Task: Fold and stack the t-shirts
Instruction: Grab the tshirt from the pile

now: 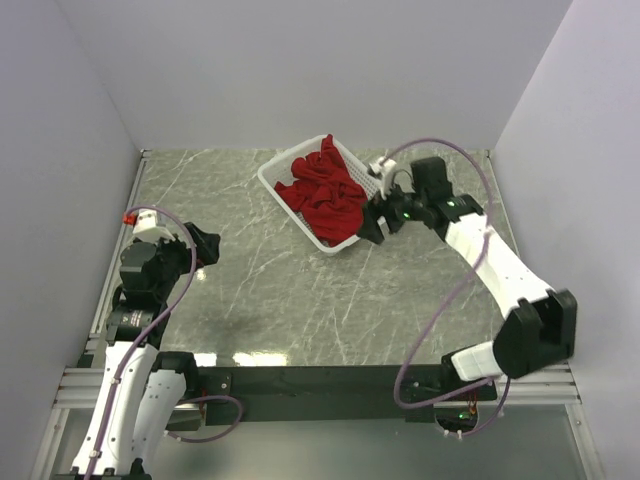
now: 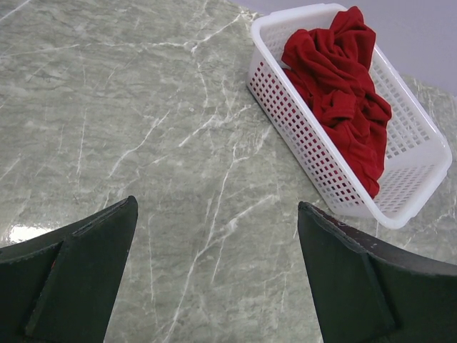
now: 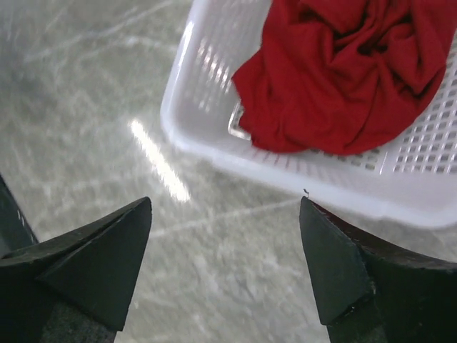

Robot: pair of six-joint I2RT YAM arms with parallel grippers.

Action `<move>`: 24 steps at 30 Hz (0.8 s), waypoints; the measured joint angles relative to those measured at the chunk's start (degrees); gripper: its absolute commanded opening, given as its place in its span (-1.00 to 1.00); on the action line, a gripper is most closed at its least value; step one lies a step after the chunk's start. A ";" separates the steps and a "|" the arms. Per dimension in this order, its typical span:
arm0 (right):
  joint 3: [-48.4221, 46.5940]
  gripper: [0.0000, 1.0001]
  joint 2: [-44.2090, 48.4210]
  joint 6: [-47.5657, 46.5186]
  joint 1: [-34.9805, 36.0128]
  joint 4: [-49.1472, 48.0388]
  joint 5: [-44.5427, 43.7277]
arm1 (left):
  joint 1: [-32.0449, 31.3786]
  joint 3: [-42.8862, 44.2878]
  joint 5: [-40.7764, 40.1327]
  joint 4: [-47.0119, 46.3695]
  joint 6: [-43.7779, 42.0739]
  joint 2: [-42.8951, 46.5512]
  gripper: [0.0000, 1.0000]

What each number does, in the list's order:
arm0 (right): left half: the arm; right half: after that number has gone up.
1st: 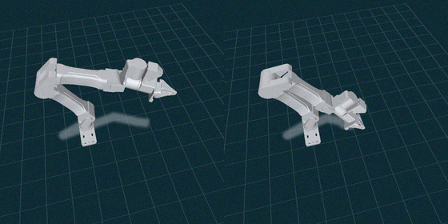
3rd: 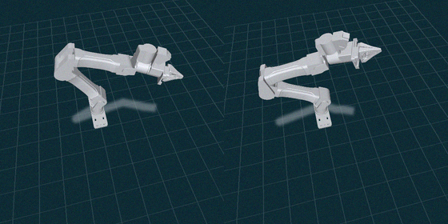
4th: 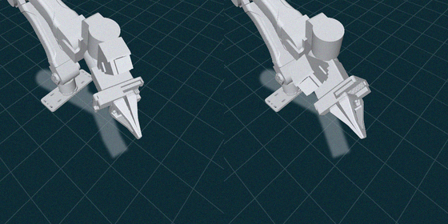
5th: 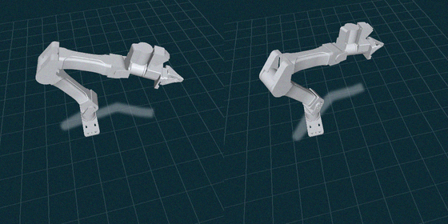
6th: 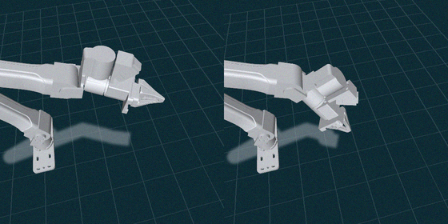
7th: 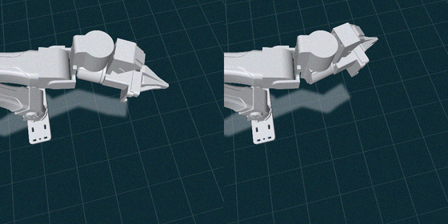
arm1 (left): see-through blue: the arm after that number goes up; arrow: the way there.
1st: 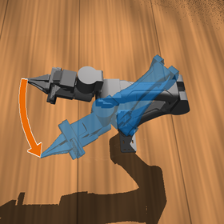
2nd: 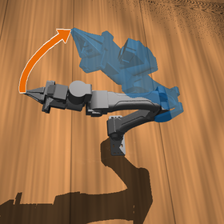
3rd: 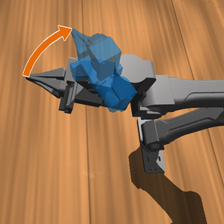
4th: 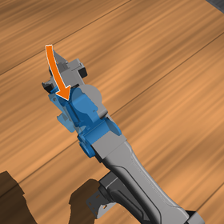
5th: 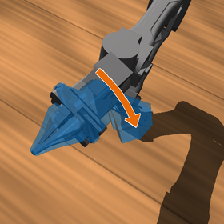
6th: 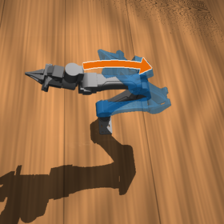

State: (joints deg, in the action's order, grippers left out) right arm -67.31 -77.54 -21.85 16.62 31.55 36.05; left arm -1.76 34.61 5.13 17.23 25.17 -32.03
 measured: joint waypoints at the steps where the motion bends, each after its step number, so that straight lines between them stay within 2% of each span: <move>1: -1.40 0.75 -1.75 1.81 0.72 -0.92 -1.11 | 0.00 0.00 -0.02 0.00 0.00 -0.02 0.99; 7: -11.32 0.68 -14.03 12.17 5.14 -5.90 -11.04 | -0.46 0.00 -0.02 -0.04 0.00 -0.04 0.99; 14: -28.92 0.65 -31.74 20.61 7.30 -6.67 -17.51 | -1.25 0.00 -0.07 -0.07 0.02 -0.50 0.99; 19: -50.86 0.55 -48.02 24.81 7.80 -1.11 -19.85 | -1.57 0.00 -0.31 -0.02 0.02 -1.49 0.99; 24: -55.15 0.50 -54.95 25.94 8.52 1.16 -22.40 | -2.10 0.00 -0.81 0.00 0.02 -1.62 0.99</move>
State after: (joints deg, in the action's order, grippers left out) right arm -122.45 -132.49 4.10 25.15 32.71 13.65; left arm -3.86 34.61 4.32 17.23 25.19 -33.65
